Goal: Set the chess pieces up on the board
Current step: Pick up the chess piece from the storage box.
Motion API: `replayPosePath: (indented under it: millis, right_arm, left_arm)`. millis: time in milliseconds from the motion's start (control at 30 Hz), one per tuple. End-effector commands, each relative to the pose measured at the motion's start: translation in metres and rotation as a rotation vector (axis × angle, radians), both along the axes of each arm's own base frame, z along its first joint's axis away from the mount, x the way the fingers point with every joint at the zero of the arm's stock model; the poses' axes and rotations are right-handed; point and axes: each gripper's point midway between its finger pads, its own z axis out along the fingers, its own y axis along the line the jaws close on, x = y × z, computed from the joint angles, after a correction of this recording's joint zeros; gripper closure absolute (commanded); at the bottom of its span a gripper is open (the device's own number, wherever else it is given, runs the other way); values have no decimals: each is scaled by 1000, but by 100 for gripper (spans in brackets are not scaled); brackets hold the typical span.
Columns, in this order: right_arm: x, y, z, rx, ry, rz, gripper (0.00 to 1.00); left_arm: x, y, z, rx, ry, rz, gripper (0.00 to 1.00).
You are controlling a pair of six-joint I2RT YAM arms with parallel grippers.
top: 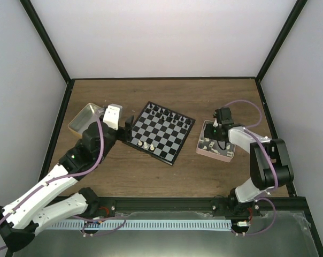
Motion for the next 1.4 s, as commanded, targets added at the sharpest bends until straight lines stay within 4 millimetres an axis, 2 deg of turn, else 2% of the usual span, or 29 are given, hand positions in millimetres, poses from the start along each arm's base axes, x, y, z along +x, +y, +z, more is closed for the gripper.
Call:
replayPosePath:
  millis: [0, 367, 567, 700, 833, 1067, 1367]
  right_arm:
    - [5, 11, -1, 27, 31, 70, 51]
    - [-3, 5, -18, -68, 94, 47, 54]
    - [-2, -6, -22, -160, 103, -4, 64]
    - [-2, -6, -22, -167, 103, -10, 70]
    - [-4, -3, -23, -166, 106, 0, 63]
    - [-7, 4, -26, -156, 119, 26, 62]
    - [-8, -1, -29, -190, 129, 1, 77]
  left_arm:
    - [-1, -2, 3, 3, -14, -16, 29]
    - [1, -2, -1, 19, -8, -11, 29]
    - [1, -3, -4, 29, 0, -12, 29]
    - [2, -3, -4, 29, 0, -10, 29]
    - [2, -2, -5, 32, 2, -8, 29]
    - [2, -2, -6, 36, 3, -7, 29]
    - [2, -2, -6, 36, 3, -6, 29]
